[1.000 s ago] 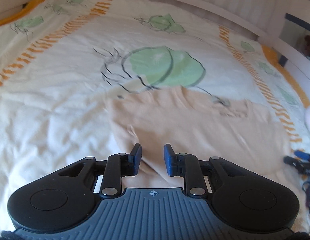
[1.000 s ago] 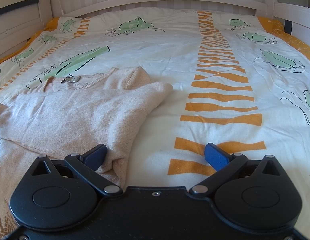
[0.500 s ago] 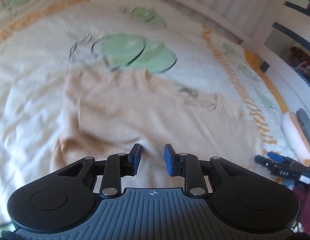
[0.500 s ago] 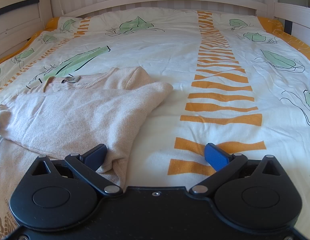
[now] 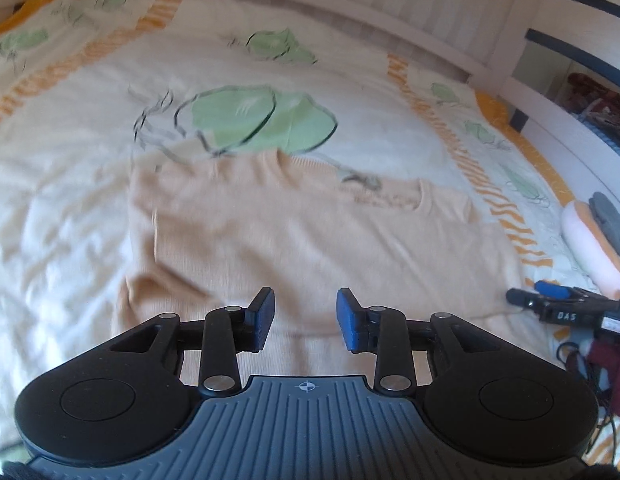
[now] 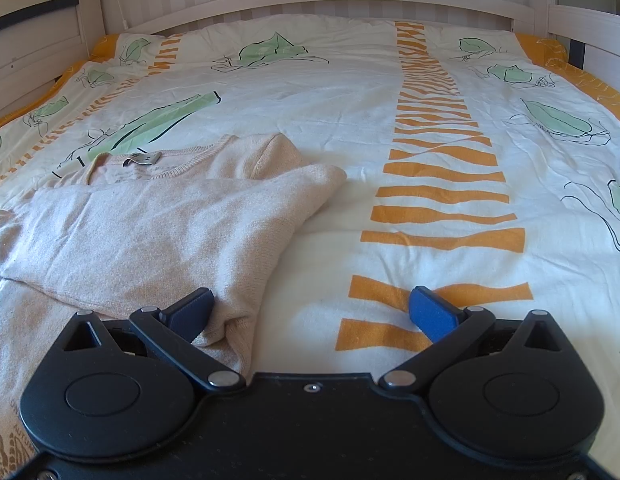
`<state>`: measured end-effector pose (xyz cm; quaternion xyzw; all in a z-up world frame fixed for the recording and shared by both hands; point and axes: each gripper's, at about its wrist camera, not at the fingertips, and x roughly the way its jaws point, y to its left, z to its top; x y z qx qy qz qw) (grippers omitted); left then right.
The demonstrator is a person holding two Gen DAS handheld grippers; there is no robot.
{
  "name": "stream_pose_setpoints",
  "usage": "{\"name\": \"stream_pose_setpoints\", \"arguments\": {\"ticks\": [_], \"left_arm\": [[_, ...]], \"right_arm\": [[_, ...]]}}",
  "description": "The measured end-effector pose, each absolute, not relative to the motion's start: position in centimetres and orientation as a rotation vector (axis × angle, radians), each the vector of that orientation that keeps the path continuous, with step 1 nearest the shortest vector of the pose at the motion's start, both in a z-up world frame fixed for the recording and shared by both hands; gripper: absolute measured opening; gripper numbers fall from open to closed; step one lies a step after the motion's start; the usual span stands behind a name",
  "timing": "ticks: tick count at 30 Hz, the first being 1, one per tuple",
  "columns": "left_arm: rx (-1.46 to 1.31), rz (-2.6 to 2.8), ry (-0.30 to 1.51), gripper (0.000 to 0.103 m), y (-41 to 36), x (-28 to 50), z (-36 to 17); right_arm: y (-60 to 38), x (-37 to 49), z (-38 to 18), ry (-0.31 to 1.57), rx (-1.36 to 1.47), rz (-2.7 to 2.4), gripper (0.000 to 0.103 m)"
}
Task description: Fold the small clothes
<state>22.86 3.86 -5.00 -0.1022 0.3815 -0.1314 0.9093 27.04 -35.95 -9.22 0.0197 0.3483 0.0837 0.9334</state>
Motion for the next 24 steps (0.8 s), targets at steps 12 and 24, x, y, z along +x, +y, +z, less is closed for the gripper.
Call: {"name": "stream_pose_setpoints", "arguments": {"ticks": [12, 24], "left_arm": [[-0.399, -0.202, 0.787, 0.059, 3.9, 23.9, -7.1], [-0.339, -0.217, 0.635, 0.059, 2.8, 24.9, -4.2]], "right_arm": [[-36.0, 27.1, -9.2, 0.713, 0.041, 0.171, 0.103], [-36.0, 27.1, -9.2, 0.713, 0.042, 0.171, 0.103]]}}
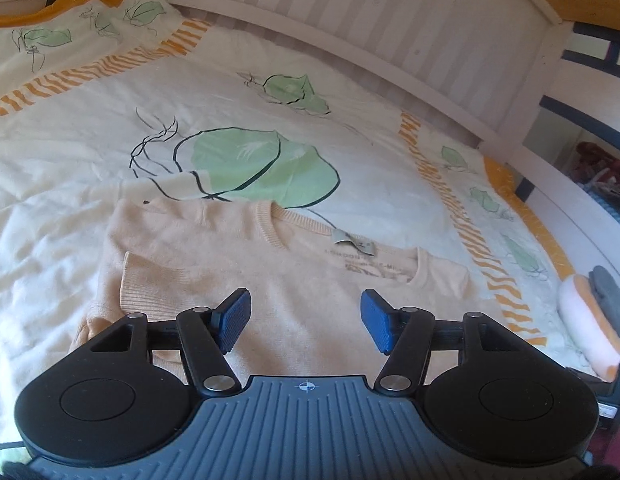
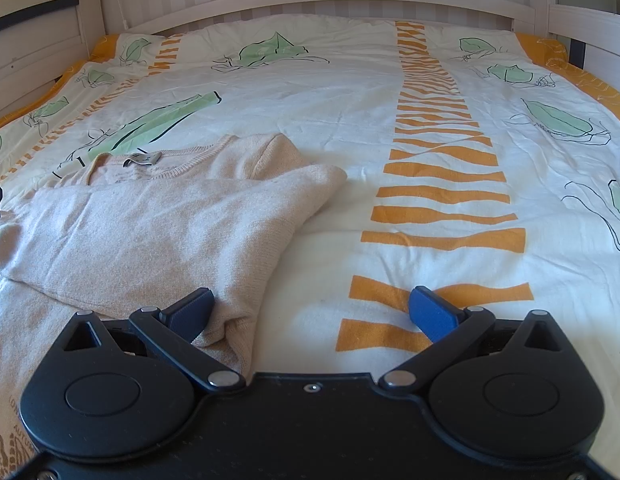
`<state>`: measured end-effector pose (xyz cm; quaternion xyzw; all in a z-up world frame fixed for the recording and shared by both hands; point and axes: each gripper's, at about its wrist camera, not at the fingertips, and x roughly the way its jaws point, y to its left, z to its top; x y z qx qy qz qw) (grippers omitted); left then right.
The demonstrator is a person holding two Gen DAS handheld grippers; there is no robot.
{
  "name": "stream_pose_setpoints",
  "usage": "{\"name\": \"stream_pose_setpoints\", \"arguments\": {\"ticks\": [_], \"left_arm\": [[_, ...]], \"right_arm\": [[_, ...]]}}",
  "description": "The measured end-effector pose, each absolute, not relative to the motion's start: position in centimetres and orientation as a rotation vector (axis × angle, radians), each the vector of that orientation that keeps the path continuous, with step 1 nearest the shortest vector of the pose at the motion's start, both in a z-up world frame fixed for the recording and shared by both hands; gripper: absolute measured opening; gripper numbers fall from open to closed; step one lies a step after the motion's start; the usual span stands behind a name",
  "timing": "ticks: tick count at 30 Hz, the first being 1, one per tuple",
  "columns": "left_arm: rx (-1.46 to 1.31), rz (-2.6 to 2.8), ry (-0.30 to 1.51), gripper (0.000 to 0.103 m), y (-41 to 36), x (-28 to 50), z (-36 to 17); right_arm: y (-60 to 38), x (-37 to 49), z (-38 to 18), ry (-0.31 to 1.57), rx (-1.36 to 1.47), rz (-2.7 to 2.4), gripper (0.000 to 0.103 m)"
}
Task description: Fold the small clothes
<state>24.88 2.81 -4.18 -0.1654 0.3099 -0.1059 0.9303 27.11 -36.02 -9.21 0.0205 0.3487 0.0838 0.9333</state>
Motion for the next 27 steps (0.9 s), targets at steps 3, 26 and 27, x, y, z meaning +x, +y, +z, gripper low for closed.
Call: {"name": "stream_pose_setpoints", "arguments": {"ticks": [3, 26, 27], "left_arm": [[-0.31, -0.221, 0.661, 0.059, 2.9, 24.2, -4.5], [-0.169, -0.093, 0.817, 0.06, 10.4, 21.2, -7.9], [-0.177, -0.097, 0.812, 0.06, 10.5, 21.1, -8.0]], "right_arm": [[-36.1, 27.1, -9.2, 0.712, 0.042, 0.171, 0.103], [-17.8, 21.2, -0.6, 0.436, -0.381, 0.493, 0.07], [-16.3, 21.4, -0.9, 0.448, -0.405, 0.512, 0.06]]}}
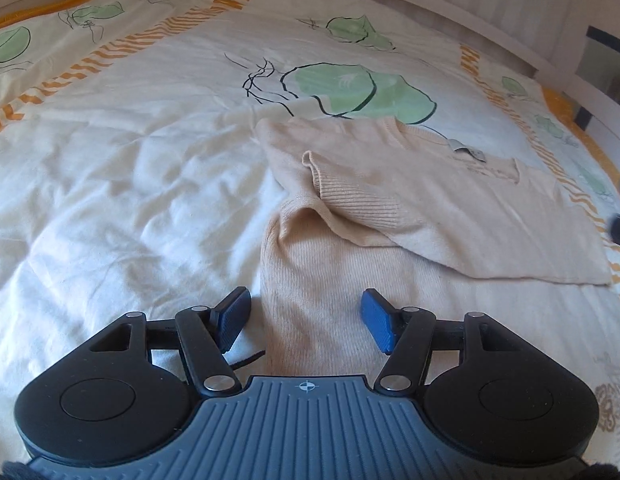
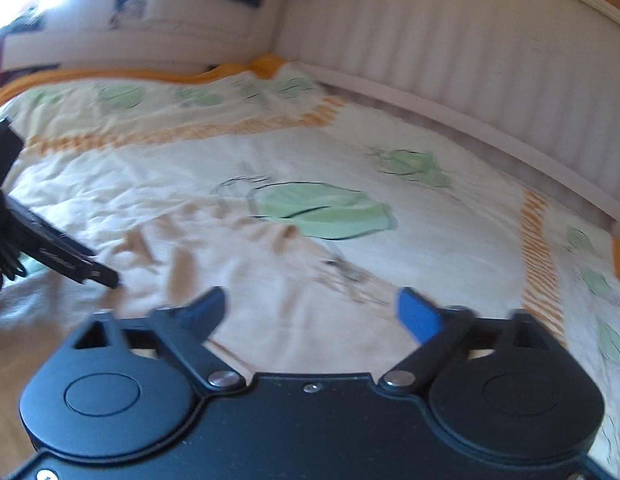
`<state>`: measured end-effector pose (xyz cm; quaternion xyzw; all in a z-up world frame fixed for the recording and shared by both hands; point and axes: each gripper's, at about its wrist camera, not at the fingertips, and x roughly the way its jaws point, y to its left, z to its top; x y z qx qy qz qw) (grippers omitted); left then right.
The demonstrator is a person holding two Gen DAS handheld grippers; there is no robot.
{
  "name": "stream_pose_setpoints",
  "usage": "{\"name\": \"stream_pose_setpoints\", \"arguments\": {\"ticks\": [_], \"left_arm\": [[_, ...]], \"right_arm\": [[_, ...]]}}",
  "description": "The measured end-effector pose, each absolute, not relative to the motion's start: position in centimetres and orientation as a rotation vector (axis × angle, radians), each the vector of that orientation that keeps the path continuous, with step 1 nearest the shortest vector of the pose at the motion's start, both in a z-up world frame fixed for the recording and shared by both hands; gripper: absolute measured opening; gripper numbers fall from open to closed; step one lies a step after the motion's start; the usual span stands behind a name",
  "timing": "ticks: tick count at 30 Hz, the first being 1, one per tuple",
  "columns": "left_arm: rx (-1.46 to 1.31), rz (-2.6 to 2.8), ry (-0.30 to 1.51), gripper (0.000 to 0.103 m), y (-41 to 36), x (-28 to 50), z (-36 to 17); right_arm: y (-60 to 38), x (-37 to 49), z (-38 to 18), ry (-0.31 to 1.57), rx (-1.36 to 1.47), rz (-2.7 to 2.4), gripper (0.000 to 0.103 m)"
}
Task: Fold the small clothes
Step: 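Close the right gripper on the other ribbed sleeve cuff and lift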
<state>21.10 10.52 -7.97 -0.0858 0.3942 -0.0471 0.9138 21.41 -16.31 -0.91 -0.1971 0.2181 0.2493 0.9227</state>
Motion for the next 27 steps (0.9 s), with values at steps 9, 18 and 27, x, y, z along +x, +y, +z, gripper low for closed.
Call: {"name": "stream_pose_setpoints", "arguments": {"ticks": [9, 18, 27], "left_arm": [[-0.29, -0.134, 0.765, 0.06, 12.1, 20.2, -8.6], [-0.343, -0.149, 0.742, 0.06, 12.8, 20.2, -8.8], [-0.349, -0.151, 0.737, 0.06, 13.0, 20.0, -8.9]], "right_arm": [[-7.0, 21.6, -5.2, 0.502, -0.641, 0.65, 0.047], [-4.2, 22.0, -8.2, 0.475, -0.881, 0.631, 0.013], [-12.4, 29.4, -5.1, 0.823, 0.169, 0.652, 0.014]]}}
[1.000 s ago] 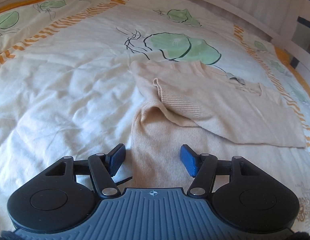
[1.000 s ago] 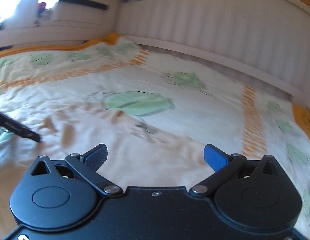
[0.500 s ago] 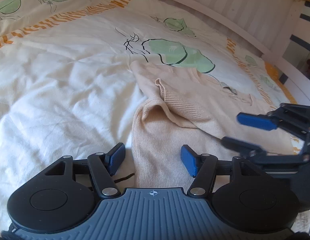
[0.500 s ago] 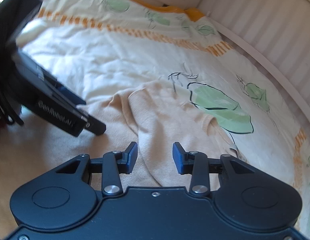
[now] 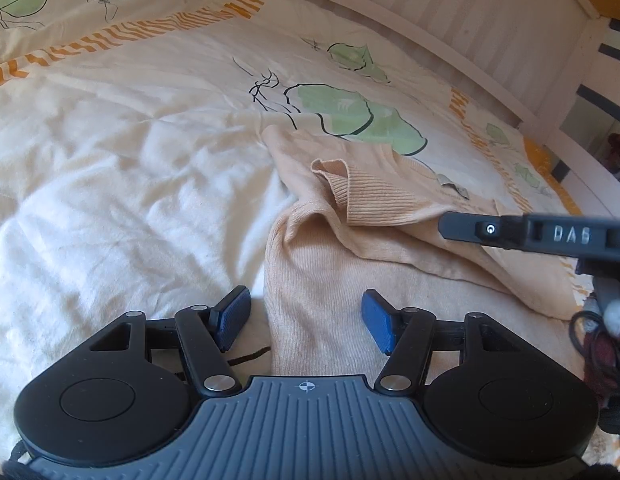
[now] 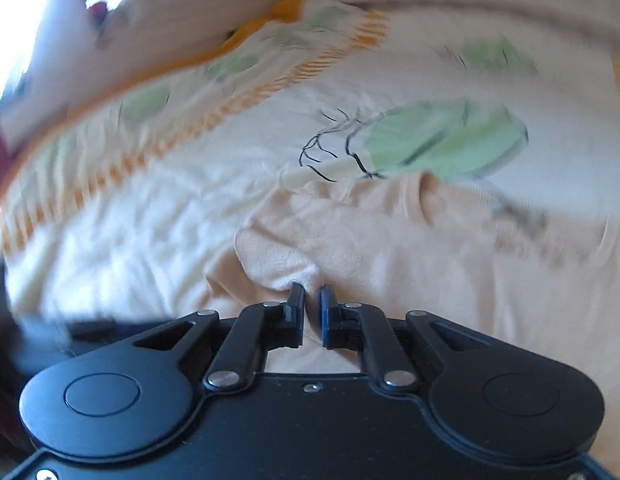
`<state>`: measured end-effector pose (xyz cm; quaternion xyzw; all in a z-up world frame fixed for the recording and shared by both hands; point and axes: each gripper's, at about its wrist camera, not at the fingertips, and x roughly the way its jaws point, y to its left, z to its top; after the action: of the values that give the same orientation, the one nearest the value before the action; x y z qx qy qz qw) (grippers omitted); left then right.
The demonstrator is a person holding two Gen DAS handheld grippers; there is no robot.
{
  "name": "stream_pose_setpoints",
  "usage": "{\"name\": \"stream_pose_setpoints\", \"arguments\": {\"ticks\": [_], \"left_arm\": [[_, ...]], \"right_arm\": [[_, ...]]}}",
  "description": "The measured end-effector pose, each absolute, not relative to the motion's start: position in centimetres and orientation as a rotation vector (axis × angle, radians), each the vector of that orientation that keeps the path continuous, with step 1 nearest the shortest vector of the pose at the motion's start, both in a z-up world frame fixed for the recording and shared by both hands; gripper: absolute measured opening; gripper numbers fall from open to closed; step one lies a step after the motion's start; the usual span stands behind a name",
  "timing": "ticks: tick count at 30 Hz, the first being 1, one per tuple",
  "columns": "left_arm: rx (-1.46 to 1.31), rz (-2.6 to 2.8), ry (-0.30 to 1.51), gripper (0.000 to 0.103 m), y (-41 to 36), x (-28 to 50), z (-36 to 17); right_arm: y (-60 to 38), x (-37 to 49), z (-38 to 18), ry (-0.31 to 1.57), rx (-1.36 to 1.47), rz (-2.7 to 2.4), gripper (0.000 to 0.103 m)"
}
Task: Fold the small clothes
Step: 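Close the right gripper on the other ribbed sleeve cuff and lift, then lay the held cuff onto the sweater body and open the right gripper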
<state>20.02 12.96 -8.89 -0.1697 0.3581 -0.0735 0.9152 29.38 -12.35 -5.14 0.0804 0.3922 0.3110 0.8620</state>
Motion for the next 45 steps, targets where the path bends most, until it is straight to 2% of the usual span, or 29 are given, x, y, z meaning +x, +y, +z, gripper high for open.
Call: {"name": "stream_pose_setpoints", "arguments": {"ticks": [3, 4, 6, 8, 9, 10, 16, 21, 22, 24, 25, 30, 32, 33, 34, 35, 36, 37, 41, 45], "left_arm": [[-0.352, -0.152, 0.736, 0.06, 13.0, 20.0, -8.9], [-0.353, -0.152, 0.736, 0.06, 13.0, 20.0, -8.9], [-0.354, -0.152, 0.736, 0.06, 13.0, 20.0, -8.9], [-0.353, -0.152, 0.736, 0.06, 12.9, 20.0, -8.9], [-0.352, -0.152, 0.736, 0.06, 13.0, 20.0, -8.9], [-0.352, -0.152, 0.736, 0.06, 13.0, 20.0, -8.9], [-0.359, -0.157, 0.733, 0.062, 13.1, 20.1, -8.9], [-0.331, -0.161, 0.73, 0.062, 12.8, 20.0, -9.0], [-0.339, -0.163, 0.73, 0.063, 12.8, 20.0, -8.9], [-0.362, -0.168, 0.727, 0.063, 13.1, 20.0, -9.0], [-0.371, -0.17, 0.726, 0.063, 13.2, 20.0, -9.0], [-0.385, -0.171, 0.723, 0.063, 13.3, 20.0, -9.0], [-0.385, -0.172, 0.723, 0.063, 13.3, 20.0, -9.1], [-0.385, -0.172, 0.722, 0.063, 13.4, 20.0, -9.1], [-0.385, -0.172, 0.723, 0.063, 13.4, 20.0, -9.1], [-0.386, -0.172, 0.723, 0.063, 13.4, 20.0, -9.1], [-0.388, -0.173, 0.723, 0.063, 13.4, 20.0, -9.1], [-0.39, -0.174, 0.723, 0.063, 13.4, 20.0, -9.1], [-0.389, -0.173, 0.721, 0.063, 13.3, 20.0, -9.1], [-0.384, -0.171, 0.729, 0.063, 13.3, 20.1, -8.6]], "right_arm": [[-12.5, 29.9, -6.5, 0.914, 0.208, 0.687, 0.02], [-12.1, 29.6, -6.7, 0.922, 0.161, 0.7, 0.027], [-11.7, 28.8, -6.5, 0.905, 0.098, 0.704, 0.027], [-11.9, 28.3, -5.7, 0.861, 0.111, 0.714, 0.036], [-11.9, 28.2, -5.3, 0.835, 0.113, 0.716, 0.047], [-11.5, 28.0, -4.7, 0.8, 0.087, 0.714, 0.053], [-6.5, 26.5, -3.8, 0.672, -0.258, 0.781, 0.053], [-3.7, 26.6, -4.8, 0.649, -0.448, 0.762, 0.047], [-3.8, 27.2, -5.0, 0.667, -0.434, 0.761, 0.045], [-4.6, 28.5, -5.1, 0.723, -0.364, 0.766, 0.019], [-5.1, 29.1, -5.0, 0.742, -0.325, 0.766, 0.013], [-9.1, 31.6, -4.2, 0.798, 0.013, 0.727, 0.013], [-10.8, 32.9, -4.7, 0.868, 0.252, 0.773, 0.015], [-11.3, 33.2, -5.3, 0.899, 0.346, 0.794, 0.021], [-11.6, 33.5, -6.0, 0.936, 0.414, 0.8, 0.028], [-11.6, 33.6, -6.7, 0.972, 0.434, 0.8, 0.042], [-11.5, 33.5, -6.9, 0.978, 0.417, 0.793, 0.051], [-11.4, 33.1, -6.9, 0.956, 0.369, 0.776, 0.056], [-11.6, 31.6, -6.0, 0.871, 0.234, 0.726, 0.056], [-11.0, 29.5, -5.3, 0.74, -0.091, 0.583, 0.056]]}}
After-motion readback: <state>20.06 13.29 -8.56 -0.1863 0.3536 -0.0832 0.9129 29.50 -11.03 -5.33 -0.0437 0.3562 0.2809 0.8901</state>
